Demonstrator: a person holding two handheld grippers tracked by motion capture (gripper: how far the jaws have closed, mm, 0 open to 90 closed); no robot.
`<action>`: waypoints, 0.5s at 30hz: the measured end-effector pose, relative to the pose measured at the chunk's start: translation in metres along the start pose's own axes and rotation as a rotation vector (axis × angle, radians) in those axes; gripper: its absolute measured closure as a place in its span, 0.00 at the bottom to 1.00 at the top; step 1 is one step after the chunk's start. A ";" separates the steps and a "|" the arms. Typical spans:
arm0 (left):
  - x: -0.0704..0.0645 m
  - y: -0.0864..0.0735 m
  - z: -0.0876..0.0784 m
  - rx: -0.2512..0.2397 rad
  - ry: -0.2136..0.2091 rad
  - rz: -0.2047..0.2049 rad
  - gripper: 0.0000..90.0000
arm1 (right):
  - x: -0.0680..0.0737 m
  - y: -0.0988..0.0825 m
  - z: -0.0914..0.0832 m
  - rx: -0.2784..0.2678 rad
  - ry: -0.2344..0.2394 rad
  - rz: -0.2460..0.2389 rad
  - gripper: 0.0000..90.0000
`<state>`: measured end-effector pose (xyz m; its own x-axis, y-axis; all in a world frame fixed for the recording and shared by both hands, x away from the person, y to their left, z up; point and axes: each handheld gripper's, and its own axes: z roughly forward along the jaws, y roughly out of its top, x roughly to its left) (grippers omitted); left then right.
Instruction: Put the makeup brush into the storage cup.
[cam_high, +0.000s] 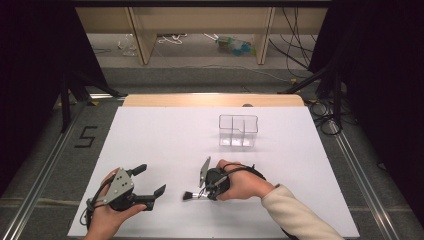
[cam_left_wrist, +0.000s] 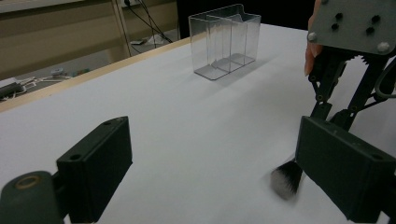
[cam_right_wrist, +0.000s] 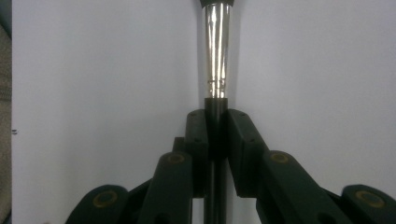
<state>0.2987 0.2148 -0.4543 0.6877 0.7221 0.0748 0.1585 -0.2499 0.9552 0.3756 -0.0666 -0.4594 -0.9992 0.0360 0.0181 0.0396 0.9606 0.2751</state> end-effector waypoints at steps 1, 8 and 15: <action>0.000 0.000 0.000 -0.003 0.000 -0.005 0.12 | -0.001 -0.001 0.000 -0.007 -0.003 -0.008 0.89; 0.000 0.000 0.000 0.000 0.003 -0.001 0.13 | -0.004 -0.003 -0.009 -0.066 0.006 0.035 0.89; 0.001 -0.001 0.000 0.000 0.001 -0.004 0.13 | -0.008 -0.011 -0.029 -0.142 -0.021 0.099 0.89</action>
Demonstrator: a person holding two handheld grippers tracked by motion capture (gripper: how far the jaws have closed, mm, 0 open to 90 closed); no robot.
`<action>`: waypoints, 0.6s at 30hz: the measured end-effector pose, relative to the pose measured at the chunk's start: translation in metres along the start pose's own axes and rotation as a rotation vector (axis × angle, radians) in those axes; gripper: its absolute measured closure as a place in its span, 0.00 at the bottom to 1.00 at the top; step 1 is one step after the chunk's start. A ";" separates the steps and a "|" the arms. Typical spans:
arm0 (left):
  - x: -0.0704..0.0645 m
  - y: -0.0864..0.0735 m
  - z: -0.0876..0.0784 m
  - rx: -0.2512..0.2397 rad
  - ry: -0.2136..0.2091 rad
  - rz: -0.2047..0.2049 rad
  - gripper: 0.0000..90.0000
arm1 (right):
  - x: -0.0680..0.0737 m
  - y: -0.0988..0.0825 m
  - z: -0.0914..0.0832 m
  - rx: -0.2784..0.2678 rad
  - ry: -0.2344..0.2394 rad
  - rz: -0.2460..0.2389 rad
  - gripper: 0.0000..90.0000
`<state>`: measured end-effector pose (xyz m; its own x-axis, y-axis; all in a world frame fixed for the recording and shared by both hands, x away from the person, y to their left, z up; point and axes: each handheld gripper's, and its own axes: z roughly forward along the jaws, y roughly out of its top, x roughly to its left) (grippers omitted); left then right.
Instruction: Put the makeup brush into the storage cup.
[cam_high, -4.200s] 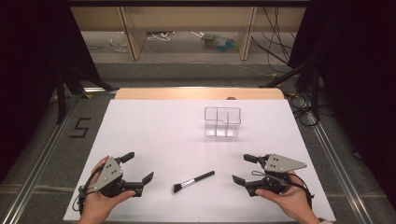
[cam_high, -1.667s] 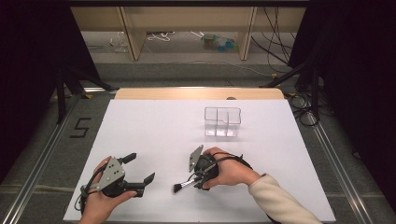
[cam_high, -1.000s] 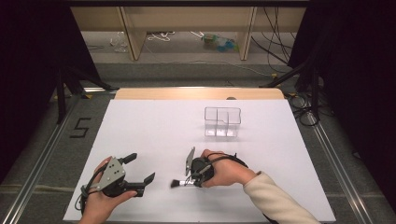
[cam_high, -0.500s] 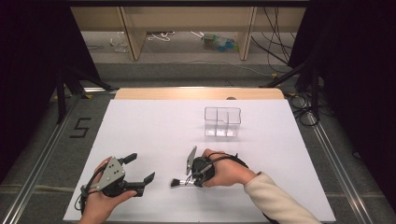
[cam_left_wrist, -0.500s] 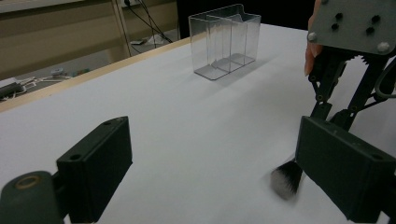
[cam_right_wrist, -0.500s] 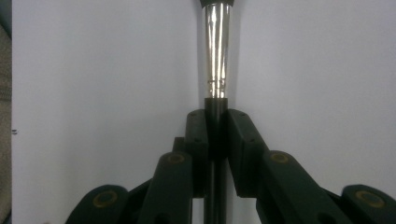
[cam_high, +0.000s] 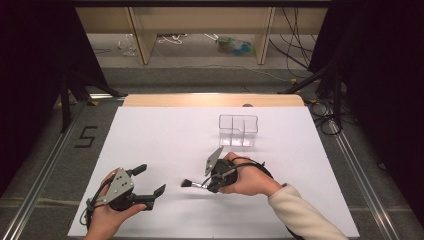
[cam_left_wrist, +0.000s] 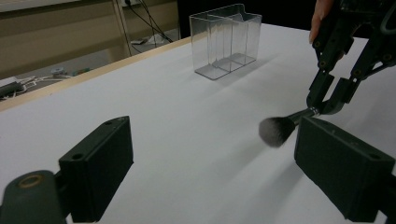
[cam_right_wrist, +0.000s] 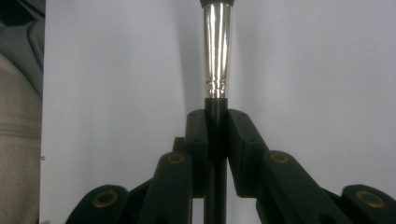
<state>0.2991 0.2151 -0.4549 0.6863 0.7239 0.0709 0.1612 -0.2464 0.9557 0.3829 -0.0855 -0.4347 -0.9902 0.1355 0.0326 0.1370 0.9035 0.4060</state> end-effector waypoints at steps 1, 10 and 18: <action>0.000 0.000 0.000 0.000 0.000 0.004 0.13 | -0.001 -0.001 -0.002 -0.024 -0.001 -0.003 0.89; 0.001 -0.001 0.000 0.004 -0.001 0.003 0.13 | -0.001 -0.009 -0.013 -0.174 -0.039 0.070 0.89; 0.000 0.000 0.000 0.007 0.004 0.000 0.13 | 0.002 -0.017 -0.019 -0.306 -0.070 0.138 0.89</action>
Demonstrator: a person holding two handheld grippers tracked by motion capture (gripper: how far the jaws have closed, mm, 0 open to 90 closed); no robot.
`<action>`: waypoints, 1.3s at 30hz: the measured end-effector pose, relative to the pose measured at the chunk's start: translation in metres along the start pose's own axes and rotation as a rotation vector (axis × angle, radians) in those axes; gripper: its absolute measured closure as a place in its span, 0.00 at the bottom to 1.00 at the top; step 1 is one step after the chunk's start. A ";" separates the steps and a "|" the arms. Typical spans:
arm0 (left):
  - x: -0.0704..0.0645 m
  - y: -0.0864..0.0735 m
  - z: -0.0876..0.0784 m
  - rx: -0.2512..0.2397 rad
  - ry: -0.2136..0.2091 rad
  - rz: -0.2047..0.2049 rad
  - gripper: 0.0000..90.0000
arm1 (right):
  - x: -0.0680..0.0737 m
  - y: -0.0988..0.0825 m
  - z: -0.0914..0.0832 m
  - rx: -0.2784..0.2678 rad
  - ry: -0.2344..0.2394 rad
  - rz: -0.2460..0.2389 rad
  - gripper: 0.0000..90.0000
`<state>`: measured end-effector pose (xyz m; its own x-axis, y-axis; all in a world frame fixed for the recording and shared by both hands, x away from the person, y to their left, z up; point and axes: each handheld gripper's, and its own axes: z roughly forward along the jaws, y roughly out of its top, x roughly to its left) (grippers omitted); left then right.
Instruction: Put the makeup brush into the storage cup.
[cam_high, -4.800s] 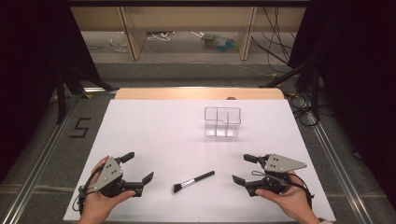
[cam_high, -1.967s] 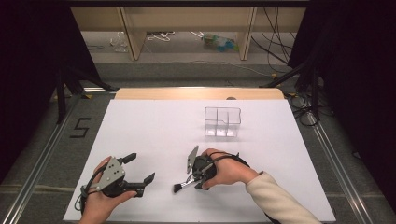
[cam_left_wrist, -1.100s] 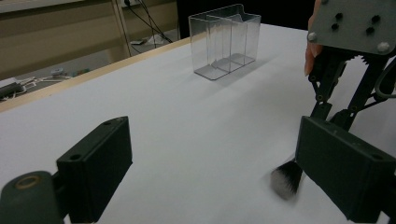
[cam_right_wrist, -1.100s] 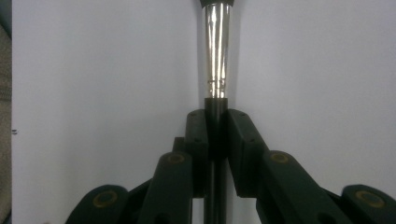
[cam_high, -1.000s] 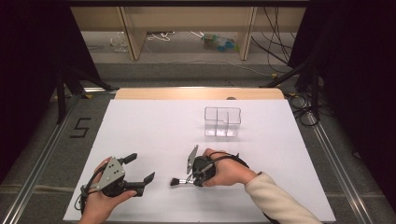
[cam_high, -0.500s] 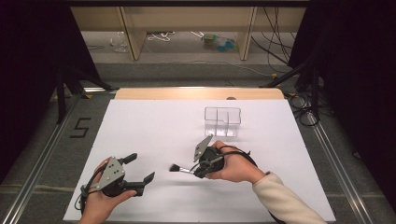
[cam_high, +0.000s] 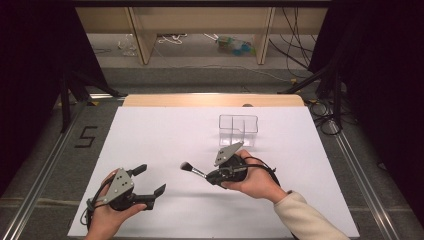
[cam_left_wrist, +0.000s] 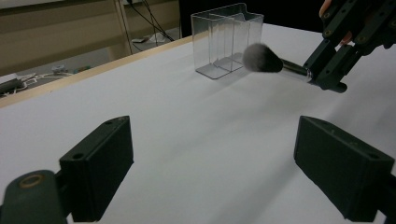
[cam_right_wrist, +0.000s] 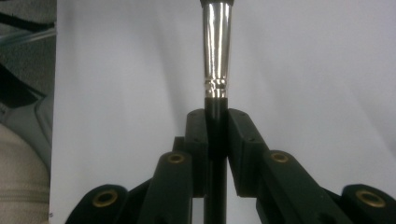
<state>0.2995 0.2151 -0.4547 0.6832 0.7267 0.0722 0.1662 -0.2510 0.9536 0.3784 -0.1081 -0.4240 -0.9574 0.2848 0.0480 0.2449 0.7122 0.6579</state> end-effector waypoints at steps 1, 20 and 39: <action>0.000 0.000 0.000 -0.002 0.001 -0.007 0.13 | 0.000 0.000 0.000 0.000 0.000 0.000 0.89; -0.003 0.004 0.002 -0.024 -0.024 -0.060 0.14 | 0.006 -0.014 -0.011 -0.247 -0.052 0.056 0.89; -0.013 0.024 0.004 -0.091 -0.066 -0.145 0.14 | 0.013 -0.024 -0.013 -0.400 -0.058 0.111 0.89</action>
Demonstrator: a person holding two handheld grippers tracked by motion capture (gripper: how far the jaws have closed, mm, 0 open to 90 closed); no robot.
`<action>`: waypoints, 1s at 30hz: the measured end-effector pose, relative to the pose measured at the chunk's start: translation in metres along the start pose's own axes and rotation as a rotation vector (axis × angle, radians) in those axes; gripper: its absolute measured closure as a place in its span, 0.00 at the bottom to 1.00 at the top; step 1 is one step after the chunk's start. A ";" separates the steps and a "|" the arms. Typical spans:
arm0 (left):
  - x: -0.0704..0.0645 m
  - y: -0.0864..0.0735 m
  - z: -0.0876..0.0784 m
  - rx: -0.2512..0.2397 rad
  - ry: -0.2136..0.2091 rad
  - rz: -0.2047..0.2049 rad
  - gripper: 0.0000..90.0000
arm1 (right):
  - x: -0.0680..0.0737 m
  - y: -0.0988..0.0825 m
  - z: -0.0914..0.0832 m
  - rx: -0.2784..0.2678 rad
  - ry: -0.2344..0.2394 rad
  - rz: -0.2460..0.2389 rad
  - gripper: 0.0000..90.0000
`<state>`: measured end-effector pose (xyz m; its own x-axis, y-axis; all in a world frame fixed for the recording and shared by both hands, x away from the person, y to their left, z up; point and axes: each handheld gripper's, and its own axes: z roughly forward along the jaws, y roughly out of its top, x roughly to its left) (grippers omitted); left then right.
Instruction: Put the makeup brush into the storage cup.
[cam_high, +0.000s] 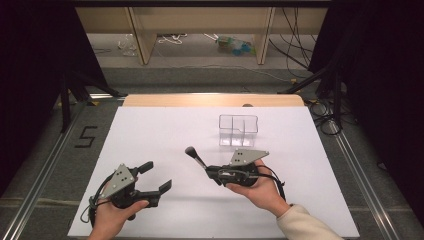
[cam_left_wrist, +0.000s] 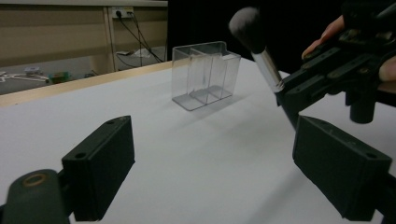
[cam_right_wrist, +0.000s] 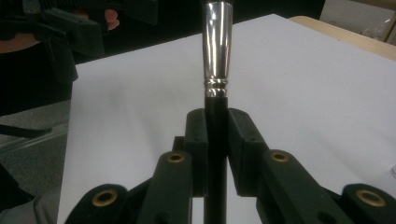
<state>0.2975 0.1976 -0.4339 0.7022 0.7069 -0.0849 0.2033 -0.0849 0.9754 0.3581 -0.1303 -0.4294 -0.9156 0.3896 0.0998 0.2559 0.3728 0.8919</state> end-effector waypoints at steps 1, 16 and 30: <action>-0.003 0.004 0.003 -0.014 -0.021 -0.022 0.14 | 0.001 -0.001 -0.001 -0.014 0.003 -0.005 0.89; -0.019 0.014 0.043 0.010 -0.096 -0.054 0.19 | 0.005 -0.003 -0.001 -0.045 0.022 0.014 0.89; -0.034 0.016 0.076 0.034 -0.141 -0.102 0.42 | 0.004 -0.004 0.000 -0.046 0.009 0.003 0.89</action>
<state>0.3287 0.1189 -0.4313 0.7652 0.6077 -0.2126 0.2995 -0.0436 0.9531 0.3533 -0.1298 -0.4327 -0.9176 0.3831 0.1058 0.2441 0.3330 0.9108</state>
